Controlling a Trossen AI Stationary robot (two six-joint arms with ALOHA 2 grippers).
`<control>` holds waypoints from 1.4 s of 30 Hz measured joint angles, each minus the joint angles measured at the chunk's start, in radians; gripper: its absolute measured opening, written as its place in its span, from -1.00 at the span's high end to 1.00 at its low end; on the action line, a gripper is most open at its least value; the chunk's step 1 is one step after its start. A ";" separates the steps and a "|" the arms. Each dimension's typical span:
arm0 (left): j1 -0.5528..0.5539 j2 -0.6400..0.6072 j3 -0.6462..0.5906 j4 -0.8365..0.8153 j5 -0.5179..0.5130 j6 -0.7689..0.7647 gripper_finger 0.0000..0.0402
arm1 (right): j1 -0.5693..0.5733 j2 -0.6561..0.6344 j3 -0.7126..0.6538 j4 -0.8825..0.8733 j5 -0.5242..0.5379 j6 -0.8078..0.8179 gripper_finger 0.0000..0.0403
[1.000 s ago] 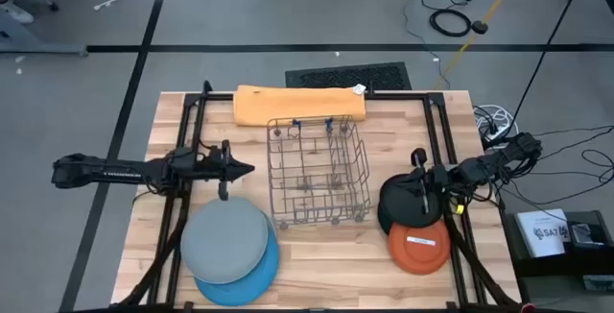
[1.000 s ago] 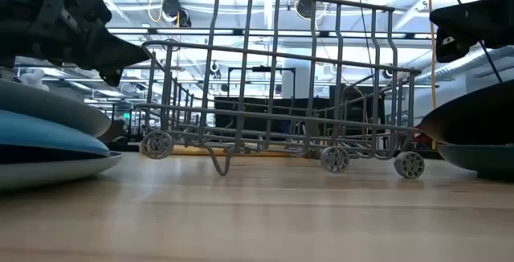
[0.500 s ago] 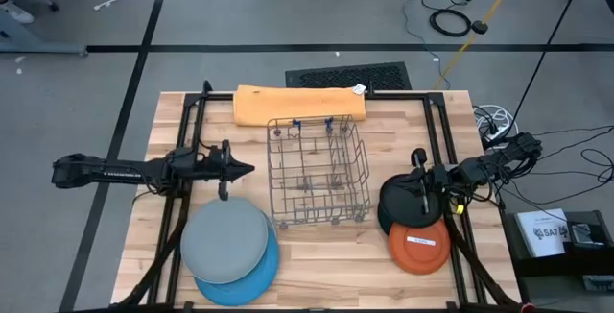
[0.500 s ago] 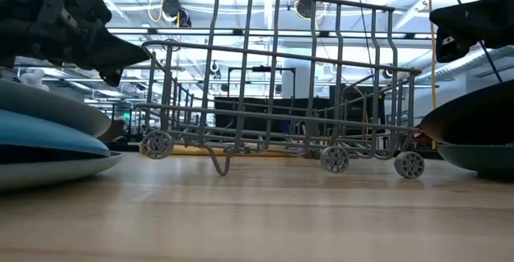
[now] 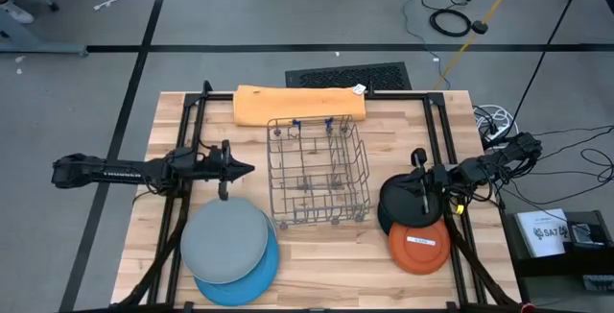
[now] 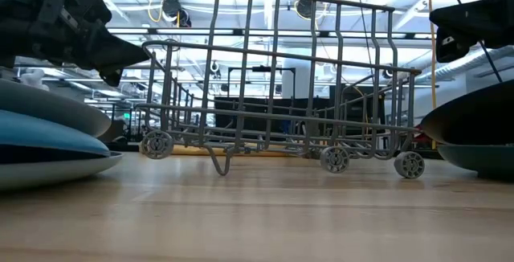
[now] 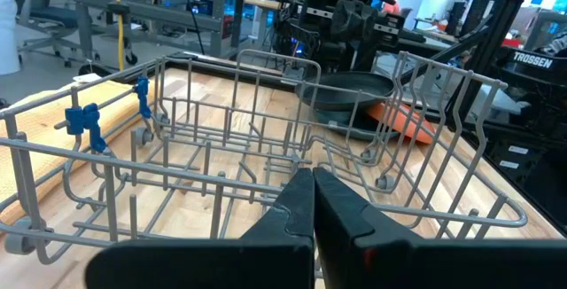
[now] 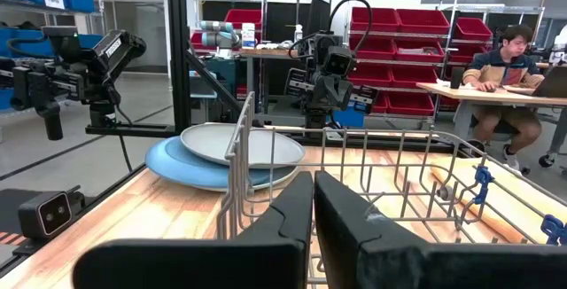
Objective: Sort dishes
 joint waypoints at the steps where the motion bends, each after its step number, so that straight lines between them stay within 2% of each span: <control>1: 0.000 0.000 0.000 0.000 0.000 0.000 1.00 | 0.000 0.000 0.000 0.000 0.000 0.000 0.95; 16: 0.000 0.000 0.000 0.002 -0.001 0.007 1.00 | 0.000 0.000 0.000 0.000 0.000 0.000 0.95; 18: 0.000 0.000 0.000 0.027 -0.025 0.024 1.00 | 0.000 0.000 0.000 0.000 0.000 0.000 0.95; 22: 0.000 0.000 0.000 0.164 -0.031 0.018 1.00 | 0.000 0.000 0.000 0.000 0.000 0.000 0.95; 24: 0.000 0.000 0.000 0.270 -0.035 -0.048 1.00 | 0.000 0.000 0.000 0.000 0.000 0.000 0.95; 27: 0.000 0.000 0.000 0.440 -0.115 -0.130 1.00 | 0.000 0.000 0.000 0.000 0.000 0.000 0.95; 29: -0.001 0.000 0.009 0.493 -0.128 -0.183 1.00 | 0.000 0.000 0.000 0.000 0.000 0.000 0.95; 33: -0.015 0.025 0.094 0.413 -0.057 -0.244 1.00 | 0.000 0.000 0.000 0.000 0.000 0.000 0.95; 36: -0.032 0.071 0.195 0.230 -0.039 -0.268 0.94 | 0.000 0.000 0.000 -0.001 0.000 0.000 0.95; 42: -0.131 0.202 0.417 -0.121 -0.023 -0.216 0.59 | 0.000 0.000 0.000 -0.006 0.000 0.000 0.95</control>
